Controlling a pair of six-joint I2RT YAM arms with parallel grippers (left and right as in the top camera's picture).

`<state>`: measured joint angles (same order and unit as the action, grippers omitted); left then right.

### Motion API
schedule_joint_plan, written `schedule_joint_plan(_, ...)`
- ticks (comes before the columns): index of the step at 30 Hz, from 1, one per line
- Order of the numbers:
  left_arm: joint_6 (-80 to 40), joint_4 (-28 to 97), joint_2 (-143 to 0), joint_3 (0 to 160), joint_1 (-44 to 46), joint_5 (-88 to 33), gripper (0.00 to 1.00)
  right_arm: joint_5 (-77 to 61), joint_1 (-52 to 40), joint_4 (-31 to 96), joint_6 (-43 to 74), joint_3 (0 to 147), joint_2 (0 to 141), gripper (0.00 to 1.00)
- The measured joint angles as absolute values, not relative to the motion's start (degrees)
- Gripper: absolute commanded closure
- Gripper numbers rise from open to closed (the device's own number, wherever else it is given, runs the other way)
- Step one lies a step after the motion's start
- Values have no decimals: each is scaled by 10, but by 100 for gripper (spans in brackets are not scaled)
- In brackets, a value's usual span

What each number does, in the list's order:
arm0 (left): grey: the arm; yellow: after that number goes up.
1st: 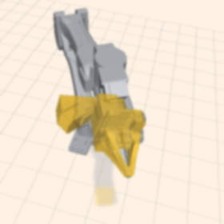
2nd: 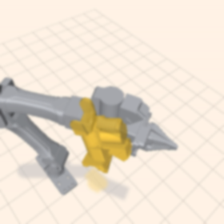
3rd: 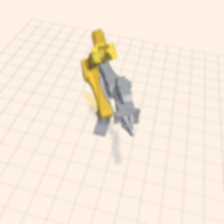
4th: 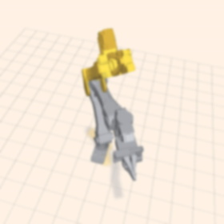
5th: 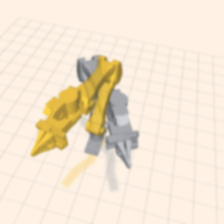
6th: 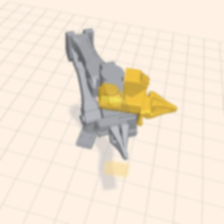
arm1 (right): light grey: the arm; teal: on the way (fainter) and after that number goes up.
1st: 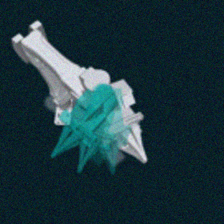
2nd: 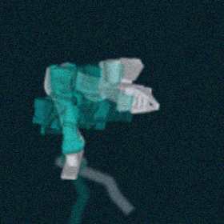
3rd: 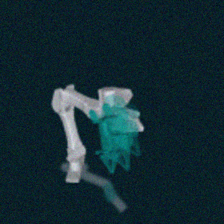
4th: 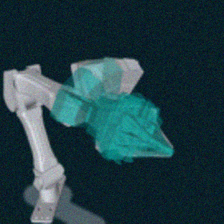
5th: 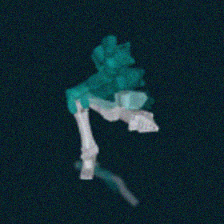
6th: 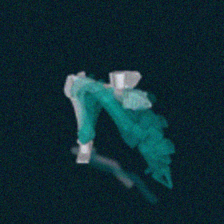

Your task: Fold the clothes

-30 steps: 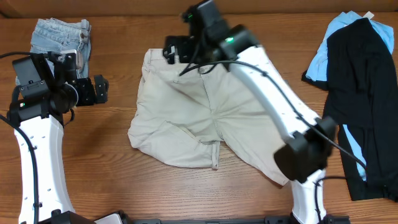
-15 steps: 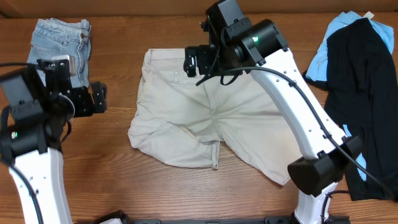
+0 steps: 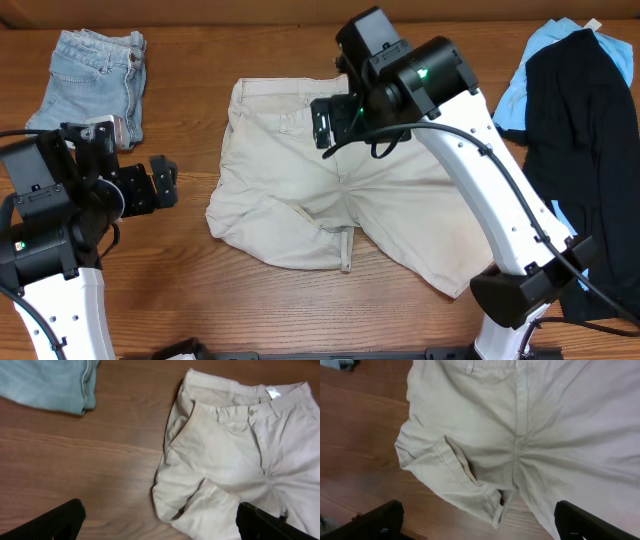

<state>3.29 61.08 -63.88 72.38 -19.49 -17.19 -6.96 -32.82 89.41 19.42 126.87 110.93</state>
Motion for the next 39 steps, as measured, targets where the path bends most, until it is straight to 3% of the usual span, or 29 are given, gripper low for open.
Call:
schedule_joint_plan(10,33,614,-639,724,-195,-148,0,-56,-357,895,194,1247,1108,0)
schedule_joint_plan(39,33,612,-704,724,-195,-143,0,-74,-413,744,170,990,1108,0)
